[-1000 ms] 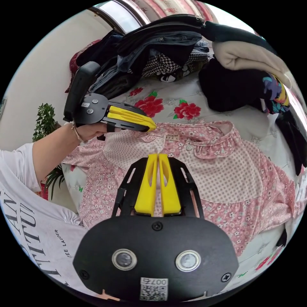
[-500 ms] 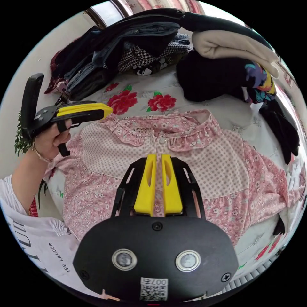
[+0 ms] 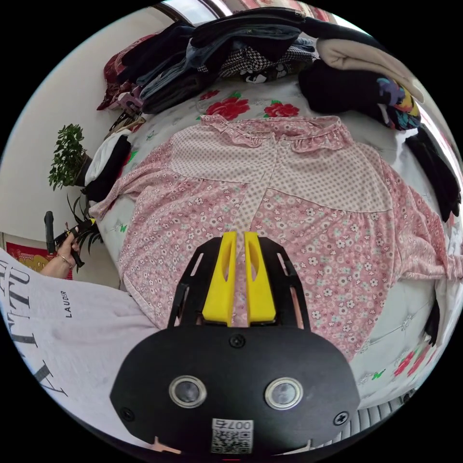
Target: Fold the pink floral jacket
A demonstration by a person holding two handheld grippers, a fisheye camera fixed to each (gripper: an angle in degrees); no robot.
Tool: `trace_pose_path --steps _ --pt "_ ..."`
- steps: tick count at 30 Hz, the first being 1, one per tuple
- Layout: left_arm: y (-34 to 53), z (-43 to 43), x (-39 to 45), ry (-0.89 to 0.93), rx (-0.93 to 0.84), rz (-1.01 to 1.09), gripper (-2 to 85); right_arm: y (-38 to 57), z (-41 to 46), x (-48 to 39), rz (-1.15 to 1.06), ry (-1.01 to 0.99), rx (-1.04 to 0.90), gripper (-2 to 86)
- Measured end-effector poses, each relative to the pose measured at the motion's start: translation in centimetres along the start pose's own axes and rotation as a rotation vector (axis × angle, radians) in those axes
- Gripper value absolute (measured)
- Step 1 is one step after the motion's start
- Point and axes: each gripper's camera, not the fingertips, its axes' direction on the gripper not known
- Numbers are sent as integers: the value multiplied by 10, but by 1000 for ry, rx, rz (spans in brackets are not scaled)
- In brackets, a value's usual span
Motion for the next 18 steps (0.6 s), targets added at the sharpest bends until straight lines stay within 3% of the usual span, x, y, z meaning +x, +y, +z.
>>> trace_pose_path --steps 5,8,12,14,18 --pt "-3 31 -55 -53 -37 -117 132 -9 4 -28 -61 -29 -54 2" --pt "-20 52 -37 -175 -27 75 110 -18 2 -41 -82 -26 -56 1" --pt "-41 54 -7 -364 17 251 4 -23 -4 -50 -60 -30 -47 0" --pt "-54 28 2 -234 81 356 -5 -22 -10 -51 -28 -30 -32 0" --pt "-91 -52 -26 104 243 223 -8 -17 -19 -54 -6 1 -10 0"
